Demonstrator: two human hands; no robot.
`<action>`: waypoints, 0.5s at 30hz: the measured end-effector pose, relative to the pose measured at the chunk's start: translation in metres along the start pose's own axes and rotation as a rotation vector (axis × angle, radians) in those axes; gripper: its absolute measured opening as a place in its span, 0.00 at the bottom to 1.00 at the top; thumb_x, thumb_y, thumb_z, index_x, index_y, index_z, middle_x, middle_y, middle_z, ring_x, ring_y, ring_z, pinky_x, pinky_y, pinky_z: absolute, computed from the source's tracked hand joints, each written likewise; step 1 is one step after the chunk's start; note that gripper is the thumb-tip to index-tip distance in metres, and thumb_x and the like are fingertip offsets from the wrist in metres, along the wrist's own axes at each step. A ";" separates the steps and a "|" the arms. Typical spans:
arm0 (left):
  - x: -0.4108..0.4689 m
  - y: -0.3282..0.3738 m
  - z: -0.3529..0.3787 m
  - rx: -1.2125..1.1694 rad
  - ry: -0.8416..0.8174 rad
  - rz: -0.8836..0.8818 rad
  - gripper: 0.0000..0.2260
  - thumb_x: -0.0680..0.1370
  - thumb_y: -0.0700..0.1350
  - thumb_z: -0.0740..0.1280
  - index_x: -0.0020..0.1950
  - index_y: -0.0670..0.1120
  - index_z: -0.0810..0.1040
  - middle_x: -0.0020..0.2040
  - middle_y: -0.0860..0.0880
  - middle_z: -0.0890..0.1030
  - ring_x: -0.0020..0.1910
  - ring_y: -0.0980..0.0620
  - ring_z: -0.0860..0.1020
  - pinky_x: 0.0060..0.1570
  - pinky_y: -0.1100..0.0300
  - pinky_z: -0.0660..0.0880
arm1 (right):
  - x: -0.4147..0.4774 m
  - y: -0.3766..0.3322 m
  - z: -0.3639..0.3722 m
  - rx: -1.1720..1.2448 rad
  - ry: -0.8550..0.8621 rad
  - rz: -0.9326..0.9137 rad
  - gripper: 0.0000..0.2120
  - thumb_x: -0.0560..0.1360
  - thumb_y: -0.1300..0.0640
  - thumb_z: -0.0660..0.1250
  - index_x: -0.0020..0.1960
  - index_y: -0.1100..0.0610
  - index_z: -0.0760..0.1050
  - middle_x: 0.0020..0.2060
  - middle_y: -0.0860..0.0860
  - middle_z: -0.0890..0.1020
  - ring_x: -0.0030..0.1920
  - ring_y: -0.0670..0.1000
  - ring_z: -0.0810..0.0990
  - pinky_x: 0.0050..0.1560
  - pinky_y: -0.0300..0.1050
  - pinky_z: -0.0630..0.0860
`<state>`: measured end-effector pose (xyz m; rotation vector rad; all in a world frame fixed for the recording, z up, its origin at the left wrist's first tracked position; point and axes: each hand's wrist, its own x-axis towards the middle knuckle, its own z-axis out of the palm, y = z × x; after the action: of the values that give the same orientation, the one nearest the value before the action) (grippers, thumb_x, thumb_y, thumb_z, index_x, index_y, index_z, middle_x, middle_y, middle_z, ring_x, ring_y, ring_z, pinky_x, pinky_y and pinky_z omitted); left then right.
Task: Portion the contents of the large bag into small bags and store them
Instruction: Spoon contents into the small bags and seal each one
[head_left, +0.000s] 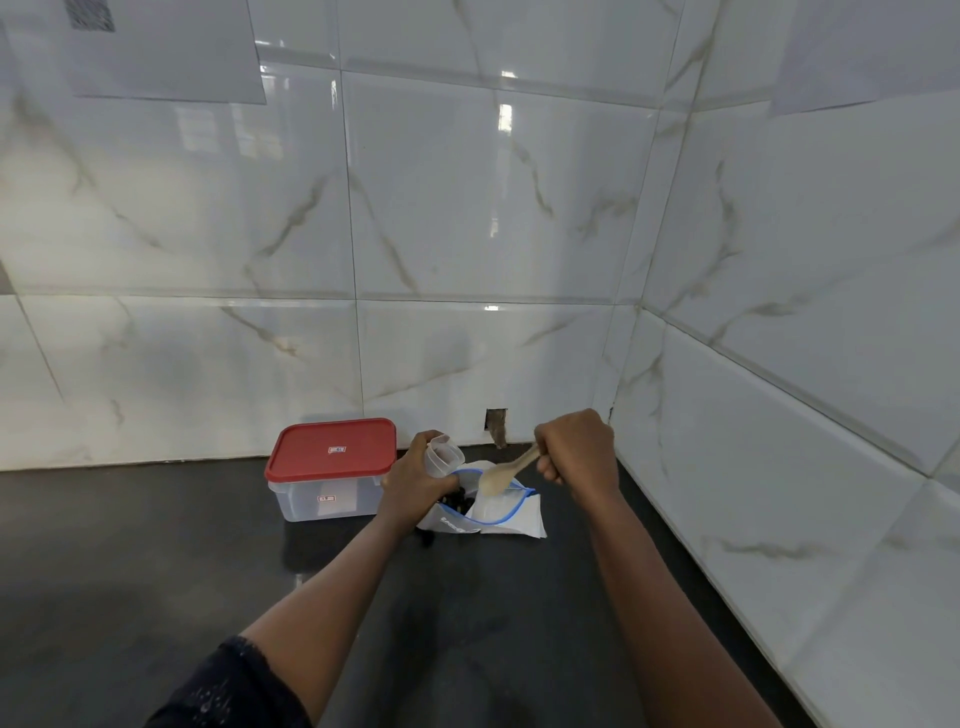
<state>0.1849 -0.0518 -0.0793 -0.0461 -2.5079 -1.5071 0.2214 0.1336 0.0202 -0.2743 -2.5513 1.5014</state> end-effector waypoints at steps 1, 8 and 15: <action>-0.001 0.000 0.000 0.003 0.001 0.008 0.29 0.60 0.52 0.70 0.61 0.52 0.70 0.49 0.55 0.77 0.51 0.51 0.75 0.55 0.54 0.72 | -0.002 0.004 0.003 -0.021 -0.003 0.002 0.09 0.70 0.66 0.62 0.32 0.65 0.74 0.21 0.56 0.76 0.18 0.48 0.71 0.24 0.36 0.68; -0.006 0.004 0.003 0.031 -0.003 0.078 0.23 0.68 0.46 0.75 0.60 0.49 0.72 0.48 0.55 0.77 0.48 0.55 0.75 0.42 0.70 0.67 | 0.006 0.049 0.071 -0.282 -0.184 0.022 0.08 0.75 0.62 0.61 0.46 0.63 0.79 0.45 0.62 0.79 0.44 0.57 0.81 0.41 0.42 0.78; -0.007 0.005 0.003 0.043 -0.012 0.085 0.24 0.64 0.51 0.74 0.58 0.49 0.74 0.46 0.56 0.79 0.47 0.55 0.77 0.43 0.71 0.68 | 0.003 0.059 0.101 -0.260 -0.323 -0.035 0.16 0.81 0.62 0.53 0.63 0.64 0.73 0.61 0.60 0.76 0.36 0.39 0.70 0.27 0.25 0.64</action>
<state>0.1922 -0.0462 -0.0781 -0.1535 -2.5125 -1.4235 0.1992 0.0767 -0.0799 -0.0179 -2.9909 1.2903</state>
